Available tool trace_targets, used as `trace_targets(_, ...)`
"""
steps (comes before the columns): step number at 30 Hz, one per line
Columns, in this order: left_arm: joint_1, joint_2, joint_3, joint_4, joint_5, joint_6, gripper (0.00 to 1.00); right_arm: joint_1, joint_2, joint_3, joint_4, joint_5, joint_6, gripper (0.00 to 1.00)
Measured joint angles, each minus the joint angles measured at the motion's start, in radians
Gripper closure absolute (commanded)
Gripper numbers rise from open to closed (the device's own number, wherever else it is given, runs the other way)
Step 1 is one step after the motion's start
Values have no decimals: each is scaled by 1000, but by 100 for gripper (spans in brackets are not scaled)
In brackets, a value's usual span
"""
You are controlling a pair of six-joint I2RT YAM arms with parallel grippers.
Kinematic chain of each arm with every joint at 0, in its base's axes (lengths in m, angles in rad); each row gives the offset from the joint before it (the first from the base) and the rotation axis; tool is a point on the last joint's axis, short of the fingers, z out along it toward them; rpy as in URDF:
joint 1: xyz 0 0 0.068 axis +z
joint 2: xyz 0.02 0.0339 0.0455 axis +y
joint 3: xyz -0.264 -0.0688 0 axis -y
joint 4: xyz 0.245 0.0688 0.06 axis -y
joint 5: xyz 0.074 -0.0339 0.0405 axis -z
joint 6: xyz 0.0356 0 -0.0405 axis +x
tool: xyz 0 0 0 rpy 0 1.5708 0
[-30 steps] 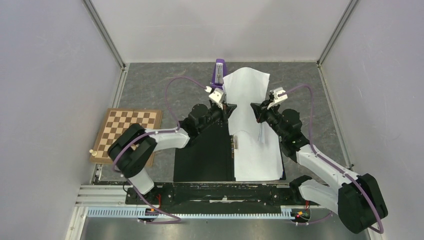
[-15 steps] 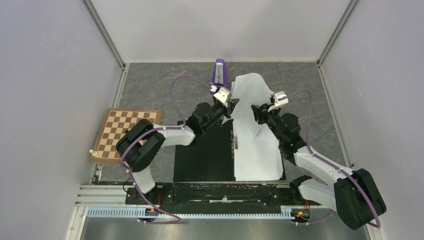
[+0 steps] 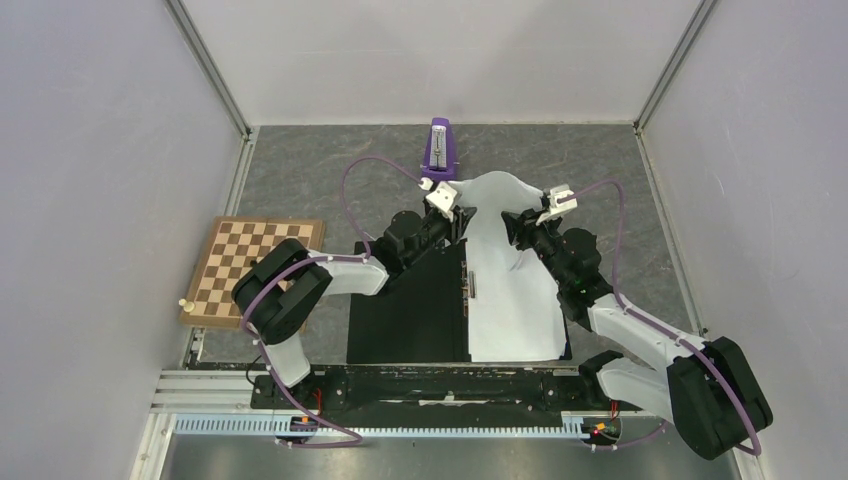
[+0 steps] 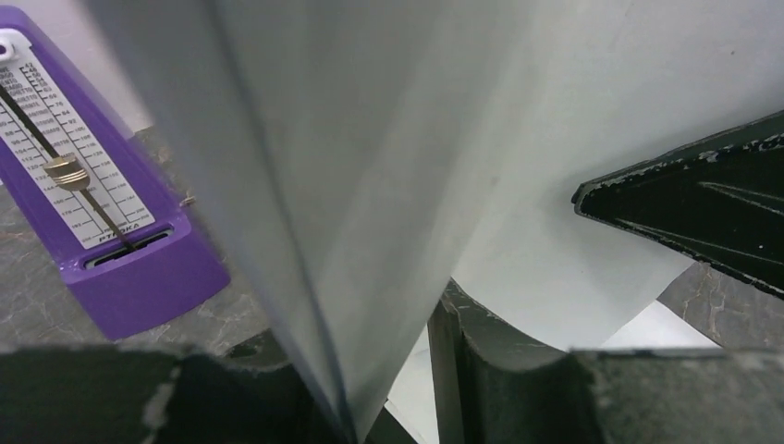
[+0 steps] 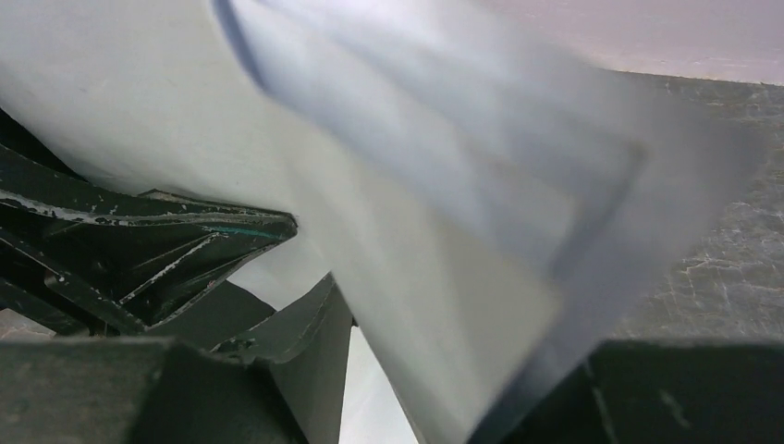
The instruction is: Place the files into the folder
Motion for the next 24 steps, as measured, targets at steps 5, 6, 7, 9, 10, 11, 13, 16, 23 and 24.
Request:
trace_targets(5, 0, 0, -7, 1, -23, 0, 77, 0, 4, -1, 2, -1, 5, 64)
trace_targets(6, 0, 0, -7, 1, -24, 0, 82, 0, 7, -1, 4, -1, 7, 63)
trace_targets(7, 0, 0, -7, 1, -25, 1, 90, 0, 10, -3, 7, -1, 9, 63)
trace_targets(9, 0, 0, -7, 1, -24, 2, 98, 0, 14, -3, 7, -2, 11, 64)
trace_targets(10, 0, 0, -6, 0, -24, 3, 98, 0, 16, -3, 7, -2, 11, 63)
trace_targets(11, 0, 0, -3, 0, -24, 2, 98, 0, 16, -3, 6, -2, 11, 64)
trace_targets(13, 0, 0, 8, -4, -20, 2, 98, 0, 11, 0, -10, -3, 11, 63)
trace_targets(16, 0, -14, 45, -51, -1, -1, 98, 0, -19, 32, -81, -16, 4, 61)
trace_targets(23, 0, -208, 124, -282, 169, -27, 98, 0, -170, 213, -304, -53, -42, 52)
trace_targets(24, 0, -243, 127, -306, 193, -36, 98, 0, -198, 233, -331, -58, -48, 52)
